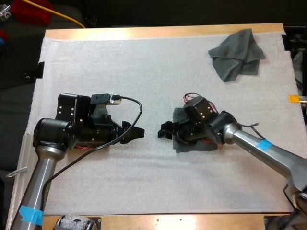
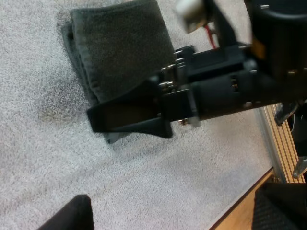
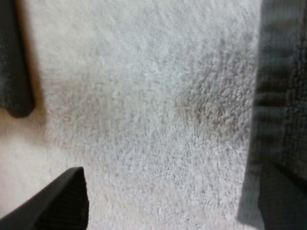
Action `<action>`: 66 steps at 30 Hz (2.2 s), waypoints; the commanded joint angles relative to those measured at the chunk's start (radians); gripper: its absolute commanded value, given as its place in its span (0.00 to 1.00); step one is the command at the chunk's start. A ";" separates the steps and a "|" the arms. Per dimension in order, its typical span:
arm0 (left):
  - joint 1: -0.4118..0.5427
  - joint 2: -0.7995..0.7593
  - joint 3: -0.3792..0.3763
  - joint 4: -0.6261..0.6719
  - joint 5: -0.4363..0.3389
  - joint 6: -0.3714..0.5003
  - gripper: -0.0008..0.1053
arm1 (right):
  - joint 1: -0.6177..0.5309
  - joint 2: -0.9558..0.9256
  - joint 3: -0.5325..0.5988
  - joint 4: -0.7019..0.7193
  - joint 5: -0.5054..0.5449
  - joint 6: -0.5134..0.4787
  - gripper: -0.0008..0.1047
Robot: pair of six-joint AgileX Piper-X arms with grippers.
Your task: Pick towel from pile, fold and stack
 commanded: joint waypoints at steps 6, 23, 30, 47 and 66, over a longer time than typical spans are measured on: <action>0.000 -0.004 -0.002 -0.005 0.014 0.000 0.63 | -0.003 -0.134 -0.008 0.150 0.168 -0.093 0.68; 0.000 -0.004 -0.002 -0.005 0.016 0.000 0.63 | -0.003 -0.539 -0.008 0.419 0.318 -0.233 0.68; 0.000 -0.004 -0.002 -0.005 0.016 0.000 0.63 | -0.003 -0.693 -0.008 0.427 0.335 -0.233 0.68; 0.000 -0.004 -0.002 -0.008 0.016 0.000 0.63 | -0.003 -0.816 -0.008 0.427 0.363 -0.233 0.68; -0.135 0.178 -0.002 -0.267 -0.124 -0.121 0.68 | -0.003 -0.816 -0.008 0.427 0.363 -0.233 0.68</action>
